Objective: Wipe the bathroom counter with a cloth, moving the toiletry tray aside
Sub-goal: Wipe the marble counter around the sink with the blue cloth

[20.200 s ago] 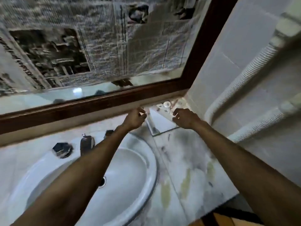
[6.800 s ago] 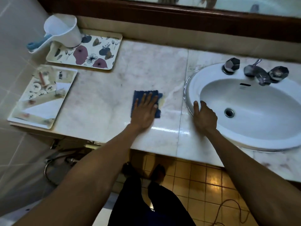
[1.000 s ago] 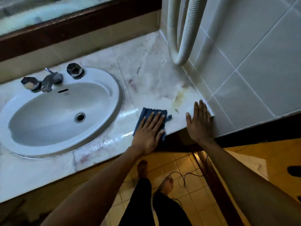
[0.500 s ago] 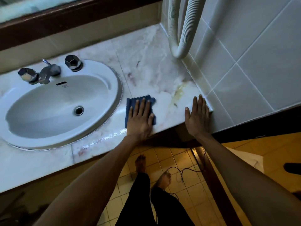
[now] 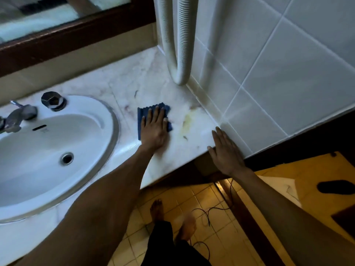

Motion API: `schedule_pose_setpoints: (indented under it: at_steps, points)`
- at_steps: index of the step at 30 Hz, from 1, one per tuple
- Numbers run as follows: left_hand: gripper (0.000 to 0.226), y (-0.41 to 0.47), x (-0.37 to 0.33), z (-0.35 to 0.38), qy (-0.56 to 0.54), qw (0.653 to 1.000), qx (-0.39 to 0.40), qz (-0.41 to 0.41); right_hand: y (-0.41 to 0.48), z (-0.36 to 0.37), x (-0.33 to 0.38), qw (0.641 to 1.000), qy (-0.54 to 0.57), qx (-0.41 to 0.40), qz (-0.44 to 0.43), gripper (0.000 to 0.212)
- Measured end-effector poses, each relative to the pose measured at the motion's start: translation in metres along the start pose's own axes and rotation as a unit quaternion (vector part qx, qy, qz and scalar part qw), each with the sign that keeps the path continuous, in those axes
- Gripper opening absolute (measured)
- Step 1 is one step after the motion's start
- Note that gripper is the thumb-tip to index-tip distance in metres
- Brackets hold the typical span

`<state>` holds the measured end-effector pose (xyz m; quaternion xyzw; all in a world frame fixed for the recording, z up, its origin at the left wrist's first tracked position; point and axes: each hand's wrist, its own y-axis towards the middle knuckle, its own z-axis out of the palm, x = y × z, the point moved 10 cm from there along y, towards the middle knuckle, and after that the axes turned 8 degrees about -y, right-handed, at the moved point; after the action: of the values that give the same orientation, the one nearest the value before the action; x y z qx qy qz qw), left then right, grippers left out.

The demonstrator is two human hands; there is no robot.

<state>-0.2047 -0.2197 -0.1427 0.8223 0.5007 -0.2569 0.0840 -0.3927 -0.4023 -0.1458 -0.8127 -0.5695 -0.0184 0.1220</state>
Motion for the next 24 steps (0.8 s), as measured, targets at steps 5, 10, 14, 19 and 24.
schedule_pose_setpoints:
  at_steps: [5,10,14,19,24]
  points:
    - [0.054,-0.003,-0.097,0.056,0.000,0.988,0.063,0.138,-0.016,0.005,-0.003,0.999,-0.028,0.004,-0.016,0.068]
    - [0.055,-0.096,-0.066,0.057,0.076,0.957,0.108,0.260,-0.017,0.000,-0.002,1.000,-0.007,-0.002,0.001,0.062]
    - [0.056,-0.079,0.001,0.012,0.097,0.968,0.094,0.211,-0.019,0.003,-0.001,1.000,0.007,-0.006,0.011,0.061]
    - [0.057,0.007,-0.004,0.007,0.047,0.999,0.008,0.005,-0.025,0.012,-0.005,0.999,0.000,0.019,0.029,0.075]
    - [0.058,0.021,-0.107,0.065,0.027,0.995,0.062,0.079,-0.036,0.006,-0.008,0.999,-0.011,0.043,0.033,0.079]
